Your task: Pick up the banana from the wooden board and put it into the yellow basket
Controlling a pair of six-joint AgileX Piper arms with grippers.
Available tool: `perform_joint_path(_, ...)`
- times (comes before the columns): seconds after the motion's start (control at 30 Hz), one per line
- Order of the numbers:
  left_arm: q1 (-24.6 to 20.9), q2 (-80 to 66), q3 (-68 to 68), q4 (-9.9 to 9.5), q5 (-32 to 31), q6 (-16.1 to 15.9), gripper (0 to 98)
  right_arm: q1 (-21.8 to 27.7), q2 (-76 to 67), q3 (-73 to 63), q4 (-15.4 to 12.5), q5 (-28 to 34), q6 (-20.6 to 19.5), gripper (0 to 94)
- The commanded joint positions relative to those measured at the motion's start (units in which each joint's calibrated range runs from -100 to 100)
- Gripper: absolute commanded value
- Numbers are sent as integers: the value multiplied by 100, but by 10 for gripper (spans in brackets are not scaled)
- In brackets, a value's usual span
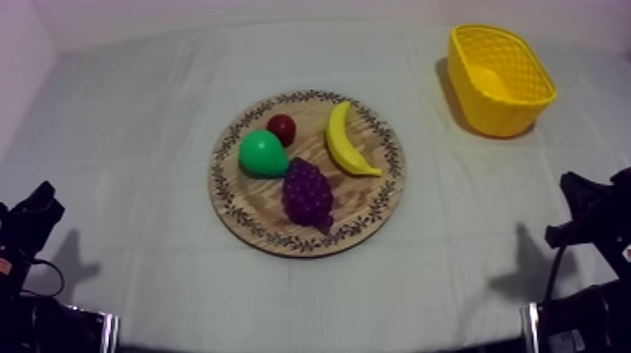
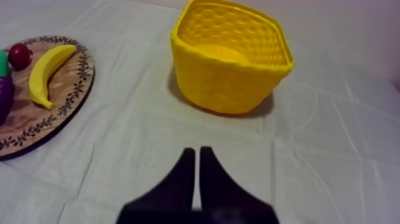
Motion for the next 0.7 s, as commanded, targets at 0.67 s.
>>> perform_joint_path(0.67, 2, -5, -1, 3, 0, -1, 1, -96, 253, -94, 91, 32, 42, 6)
